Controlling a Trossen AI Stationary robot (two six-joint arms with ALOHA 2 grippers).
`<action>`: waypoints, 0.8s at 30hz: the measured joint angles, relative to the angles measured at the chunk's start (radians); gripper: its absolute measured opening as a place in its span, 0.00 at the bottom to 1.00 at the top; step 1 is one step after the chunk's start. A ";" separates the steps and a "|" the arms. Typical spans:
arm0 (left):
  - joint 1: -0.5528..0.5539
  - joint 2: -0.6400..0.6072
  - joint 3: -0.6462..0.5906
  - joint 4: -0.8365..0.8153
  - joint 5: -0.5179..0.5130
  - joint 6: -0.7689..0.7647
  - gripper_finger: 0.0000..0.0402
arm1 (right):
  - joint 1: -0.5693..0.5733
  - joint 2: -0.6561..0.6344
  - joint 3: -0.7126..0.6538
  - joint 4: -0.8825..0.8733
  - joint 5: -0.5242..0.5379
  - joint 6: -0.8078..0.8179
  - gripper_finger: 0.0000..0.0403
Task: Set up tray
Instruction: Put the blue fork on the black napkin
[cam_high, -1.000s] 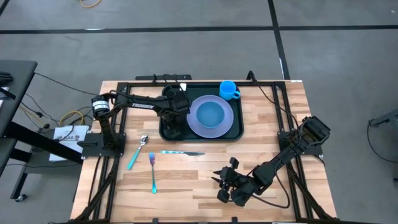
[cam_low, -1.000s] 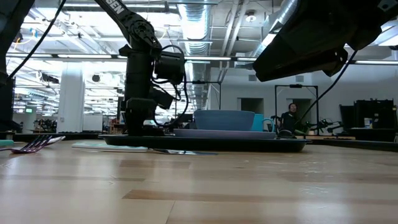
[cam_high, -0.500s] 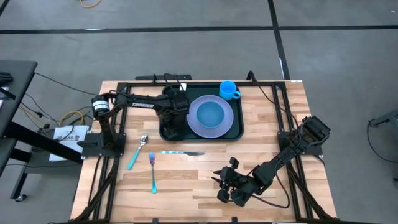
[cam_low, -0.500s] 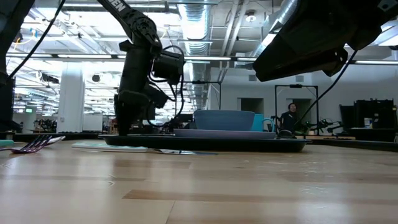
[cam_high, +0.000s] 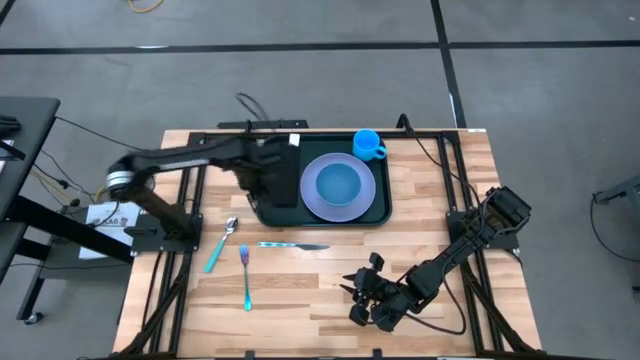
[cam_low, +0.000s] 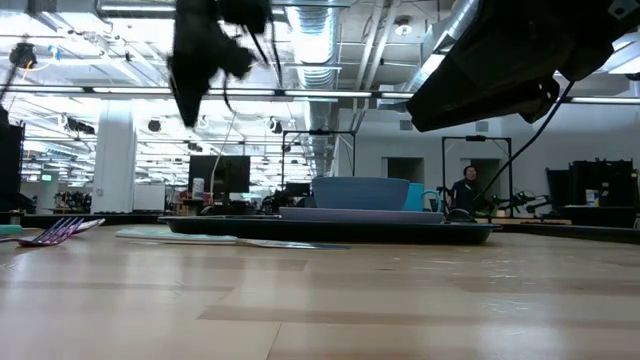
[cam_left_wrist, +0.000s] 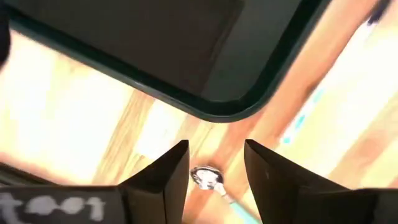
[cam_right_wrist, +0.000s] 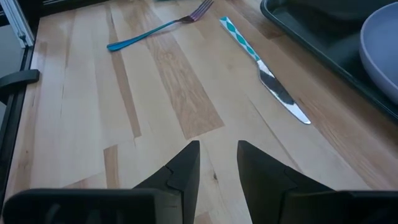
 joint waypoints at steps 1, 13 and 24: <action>-0.004 -0.043 0.000 -0.001 0.003 -0.025 0.36 | 0.000 0.000 0.000 0.000 0.000 0.000 0.25; -0.224 -0.395 -0.005 0.013 0.017 -0.202 0.36 | -0.017 0.000 0.000 0.018 0.002 0.000 0.25; -0.475 -0.421 -0.151 0.065 -0.150 -0.654 0.36 | -0.043 0.000 0.000 0.025 0.000 -0.026 0.25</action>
